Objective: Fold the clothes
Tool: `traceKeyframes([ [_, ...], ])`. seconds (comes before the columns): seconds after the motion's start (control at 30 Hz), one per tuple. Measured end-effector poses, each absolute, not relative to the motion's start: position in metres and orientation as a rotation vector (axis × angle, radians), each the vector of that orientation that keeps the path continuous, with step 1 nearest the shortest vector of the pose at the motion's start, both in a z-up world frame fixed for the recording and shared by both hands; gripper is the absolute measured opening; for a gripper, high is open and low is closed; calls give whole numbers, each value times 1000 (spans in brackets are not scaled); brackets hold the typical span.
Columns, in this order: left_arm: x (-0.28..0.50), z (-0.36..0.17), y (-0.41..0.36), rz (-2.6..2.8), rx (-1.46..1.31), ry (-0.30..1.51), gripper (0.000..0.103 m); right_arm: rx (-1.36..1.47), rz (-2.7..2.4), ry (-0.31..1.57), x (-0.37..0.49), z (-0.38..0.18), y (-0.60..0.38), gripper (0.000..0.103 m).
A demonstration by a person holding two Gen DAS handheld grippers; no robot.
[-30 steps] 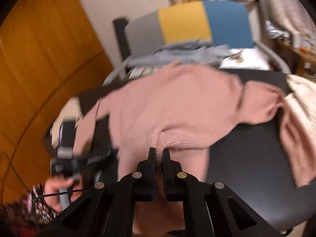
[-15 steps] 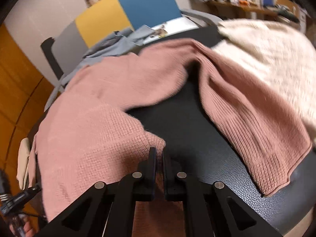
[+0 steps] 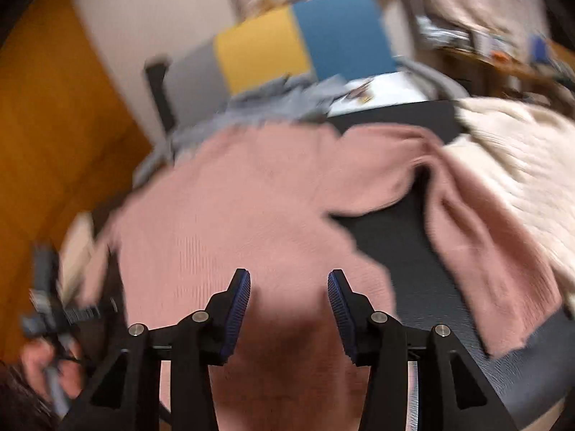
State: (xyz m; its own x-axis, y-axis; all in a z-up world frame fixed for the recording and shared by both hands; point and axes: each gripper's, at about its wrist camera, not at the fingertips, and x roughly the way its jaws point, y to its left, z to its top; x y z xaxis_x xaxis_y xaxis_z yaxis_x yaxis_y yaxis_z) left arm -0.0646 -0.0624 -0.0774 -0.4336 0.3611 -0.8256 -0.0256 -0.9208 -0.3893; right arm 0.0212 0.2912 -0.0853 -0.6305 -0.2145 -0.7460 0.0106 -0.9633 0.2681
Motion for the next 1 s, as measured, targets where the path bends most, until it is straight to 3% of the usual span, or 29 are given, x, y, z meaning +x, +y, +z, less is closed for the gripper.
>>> traceKeyframes([
  [0.07,-67,-78,-61,2428,-1529,-484,21,1412,-2670,-242,8,-104,272,47],
  [0.17,-71,-80,-56,2403,-1501,-493,17,1454,-2694,-151,4,-116,261,33],
  [0.2,-72,-81,-53,2400,-1499,-480,3,1449,-2705,-128,4,-114,259,27],
  [0.37,-71,-72,-55,2390,-1450,-492,2,1441,-2701,-364,9,-114,281,13],
  [0.53,-63,-27,-87,2417,-1275,-597,2,1381,-2745,-632,14,-107,310,10],
  [0.7,-60,16,-104,2435,-1140,-627,0,1354,-2797,-674,4,-100,320,10],
  [0.83,-69,5,-96,2488,-1253,-427,0,1423,-2745,-648,3,-112,315,12],
  [0.87,-71,-5,-94,2479,-1322,-378,0,1426,-2735,-638,4,-114,314,16],
  [1.0,-55,-37,-99,2374,-1434,-430,2,1345,-2756,-597,23,-90,306,46],
])
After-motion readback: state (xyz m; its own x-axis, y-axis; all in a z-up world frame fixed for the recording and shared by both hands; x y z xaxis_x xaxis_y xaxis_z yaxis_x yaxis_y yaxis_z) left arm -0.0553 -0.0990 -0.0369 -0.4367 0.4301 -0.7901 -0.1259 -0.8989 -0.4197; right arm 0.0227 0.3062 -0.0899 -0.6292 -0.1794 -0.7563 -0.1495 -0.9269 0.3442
